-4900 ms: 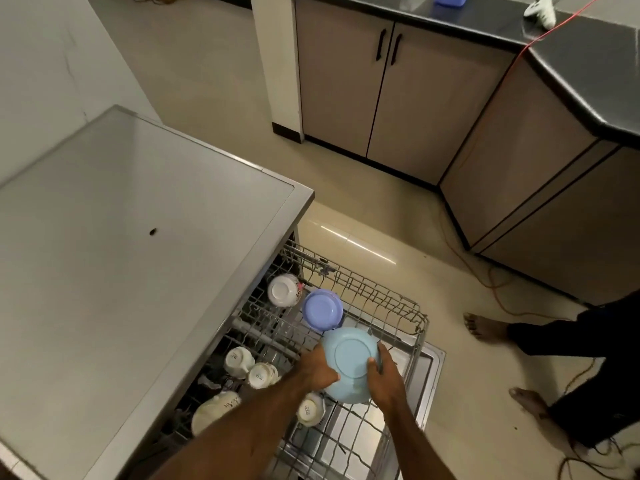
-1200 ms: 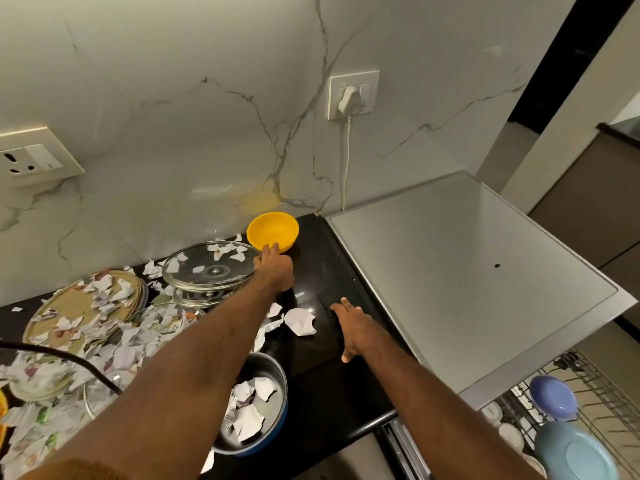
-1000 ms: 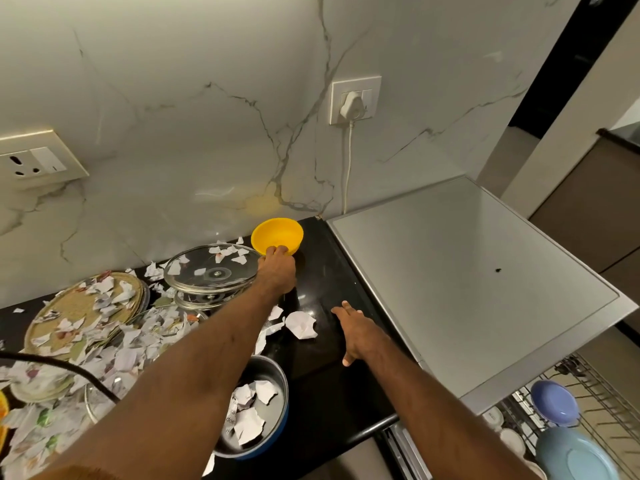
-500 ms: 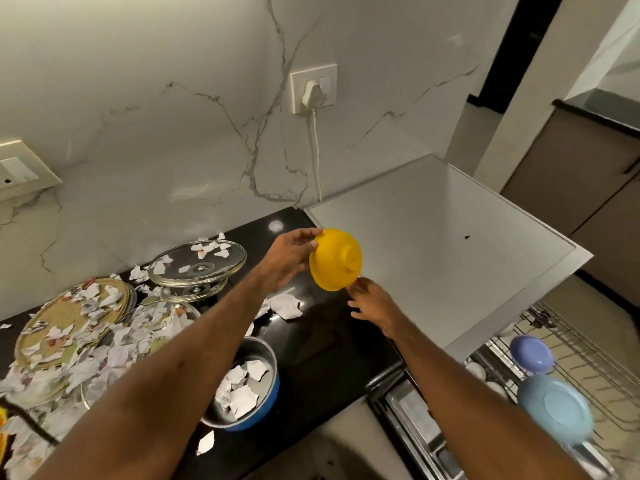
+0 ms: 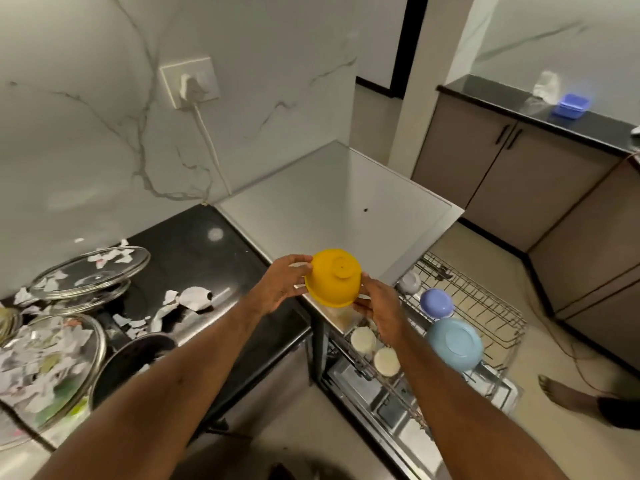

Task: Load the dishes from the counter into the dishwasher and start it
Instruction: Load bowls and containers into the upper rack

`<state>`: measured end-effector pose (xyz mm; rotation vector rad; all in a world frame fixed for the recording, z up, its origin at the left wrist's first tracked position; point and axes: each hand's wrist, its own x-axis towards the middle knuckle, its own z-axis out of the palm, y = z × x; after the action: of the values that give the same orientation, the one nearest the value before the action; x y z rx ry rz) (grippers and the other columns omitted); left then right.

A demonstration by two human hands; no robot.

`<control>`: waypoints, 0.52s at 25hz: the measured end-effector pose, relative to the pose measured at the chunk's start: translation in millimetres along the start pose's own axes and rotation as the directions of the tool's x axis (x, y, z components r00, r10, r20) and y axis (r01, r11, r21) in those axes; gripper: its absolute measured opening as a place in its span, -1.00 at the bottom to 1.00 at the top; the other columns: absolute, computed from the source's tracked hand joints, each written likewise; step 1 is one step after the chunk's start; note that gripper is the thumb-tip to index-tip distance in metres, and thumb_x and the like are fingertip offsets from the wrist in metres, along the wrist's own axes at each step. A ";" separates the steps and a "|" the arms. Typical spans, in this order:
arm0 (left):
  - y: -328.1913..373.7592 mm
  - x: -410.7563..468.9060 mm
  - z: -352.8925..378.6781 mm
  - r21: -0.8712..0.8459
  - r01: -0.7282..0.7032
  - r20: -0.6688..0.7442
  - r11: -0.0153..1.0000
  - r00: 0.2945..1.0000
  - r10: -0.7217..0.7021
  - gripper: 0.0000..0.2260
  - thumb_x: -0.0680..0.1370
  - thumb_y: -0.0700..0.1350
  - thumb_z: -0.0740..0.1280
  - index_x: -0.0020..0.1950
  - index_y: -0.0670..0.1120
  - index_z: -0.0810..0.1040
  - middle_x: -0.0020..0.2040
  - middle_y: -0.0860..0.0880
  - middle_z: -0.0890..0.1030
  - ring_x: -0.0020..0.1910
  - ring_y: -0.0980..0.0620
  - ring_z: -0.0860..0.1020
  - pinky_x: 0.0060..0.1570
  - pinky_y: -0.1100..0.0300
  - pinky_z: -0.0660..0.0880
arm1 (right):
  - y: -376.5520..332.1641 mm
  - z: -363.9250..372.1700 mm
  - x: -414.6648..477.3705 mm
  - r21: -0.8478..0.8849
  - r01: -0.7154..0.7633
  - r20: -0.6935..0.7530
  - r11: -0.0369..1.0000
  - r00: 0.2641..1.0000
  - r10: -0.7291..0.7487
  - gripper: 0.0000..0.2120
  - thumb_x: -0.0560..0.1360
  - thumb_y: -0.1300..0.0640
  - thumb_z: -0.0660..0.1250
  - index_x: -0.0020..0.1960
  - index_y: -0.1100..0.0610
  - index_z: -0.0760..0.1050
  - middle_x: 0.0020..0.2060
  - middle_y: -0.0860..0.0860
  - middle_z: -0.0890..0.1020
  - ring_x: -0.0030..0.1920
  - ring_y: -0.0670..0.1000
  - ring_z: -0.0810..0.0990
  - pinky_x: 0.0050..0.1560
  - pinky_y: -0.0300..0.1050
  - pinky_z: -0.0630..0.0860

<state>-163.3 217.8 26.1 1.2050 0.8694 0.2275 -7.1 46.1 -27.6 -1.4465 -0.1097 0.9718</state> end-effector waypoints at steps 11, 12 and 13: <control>-53.3 -24.5 220.8 0.377 0.199 -0.107 0.905 0.980 -0.171 -0.41 0.47 0.25 0.51 0.19 -0.22 0.56 -0.02 -0.21 0.67 -0.15 -0.09 0.72 -0.21 0.06 0.70 | -1.5 -222.0 -38.7 -0.300 0.178 0.126 0.937 0.981 -0.146 -0.74 0.54 0.02 0.45 0.22 -0.14 0.61 0.16 0.11 0.67 0.01 0.10 0.68 -0.10 0.02 0.66; -60.8 -25.1 236.2 0.392 0.205 -0.127 0.897 0.978 -0.168 -0.42 0.50 0.20 0.51 0.22 -0.27 0.57 -0.09 -0.21 0.65 -0.24 -0.05 0.70 -0.27 0.09 0.68 | -2.8 -236.4 -42.9 -0.322 0.187 0.135 0.928 0.979 -0.151 -0.75 0.53 0.04 0.46 0.19 -0.15 0.63 0.15 0.08 0.67 0.01 0.10 0.68 -0.10 0.03 0.66; -66.9 -25.0 248.0 0.388 0.212 -0.144 0.897 0.975 -0.168 -0.45 0.52 0.12 0.52 0.25 -0.29 0.55 -0.08 -0.22 0.65 -0.26 -0.03 0.69 -0.29 0.11 0.67 | -5.3 -247.3 -47.7 -0.334 0.201 0.140 0.921 0.977 -0.162 -0.74 0.53 0.07 0.47 0.19 -0.12 0.64 0.15 0.05 0.67 0.06 0.09 0.68 -0.03 0.06 0.68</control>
<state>-27.6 -0.3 0.8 1.4863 1.1596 -0.0529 114.5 -173.6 -46.9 -1.6688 -0.5109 0.9078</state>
